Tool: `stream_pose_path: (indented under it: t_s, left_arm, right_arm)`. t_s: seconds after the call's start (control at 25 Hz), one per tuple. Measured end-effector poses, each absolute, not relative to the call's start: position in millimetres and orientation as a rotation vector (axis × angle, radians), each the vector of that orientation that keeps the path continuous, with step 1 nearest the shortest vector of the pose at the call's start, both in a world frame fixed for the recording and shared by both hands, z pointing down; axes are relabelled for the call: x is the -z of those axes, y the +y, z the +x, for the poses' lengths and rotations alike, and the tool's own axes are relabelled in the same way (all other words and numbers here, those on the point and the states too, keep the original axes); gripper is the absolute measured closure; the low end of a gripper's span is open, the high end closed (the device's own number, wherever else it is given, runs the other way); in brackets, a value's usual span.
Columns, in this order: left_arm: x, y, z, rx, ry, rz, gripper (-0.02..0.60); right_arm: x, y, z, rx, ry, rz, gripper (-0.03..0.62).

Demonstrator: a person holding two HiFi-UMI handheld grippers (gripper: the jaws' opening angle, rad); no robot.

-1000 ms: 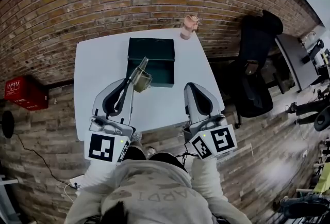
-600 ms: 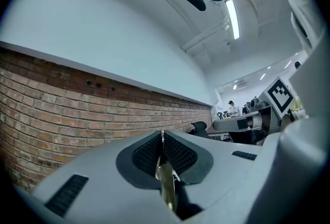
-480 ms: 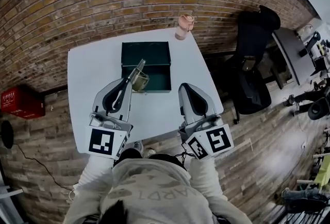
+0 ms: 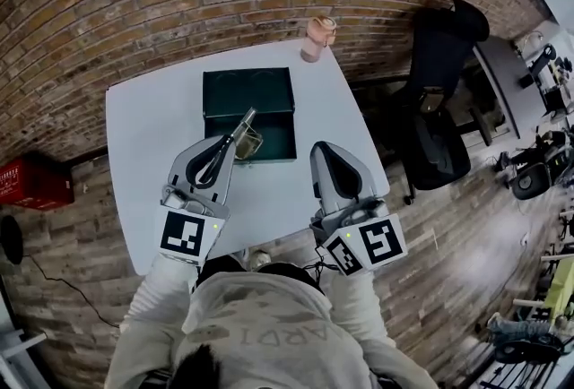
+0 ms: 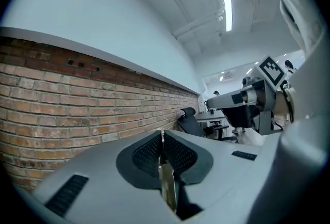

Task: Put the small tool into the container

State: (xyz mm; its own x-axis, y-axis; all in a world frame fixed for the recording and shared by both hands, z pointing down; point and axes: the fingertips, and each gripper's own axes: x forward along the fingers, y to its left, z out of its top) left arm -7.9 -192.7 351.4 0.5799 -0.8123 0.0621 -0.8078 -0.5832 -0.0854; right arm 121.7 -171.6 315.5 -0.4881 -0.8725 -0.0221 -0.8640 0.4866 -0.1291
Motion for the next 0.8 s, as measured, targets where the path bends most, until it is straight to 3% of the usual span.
stream_pose_path:
  t_s: [0.8]
  left_arm:
    - [-458.6,-236.5,29.7,0.567,1.037,-2.872,0.561]
  right_arm:
    - [-347.4,-211.0,139.0,0.273,2.589,-1.658,0.583]
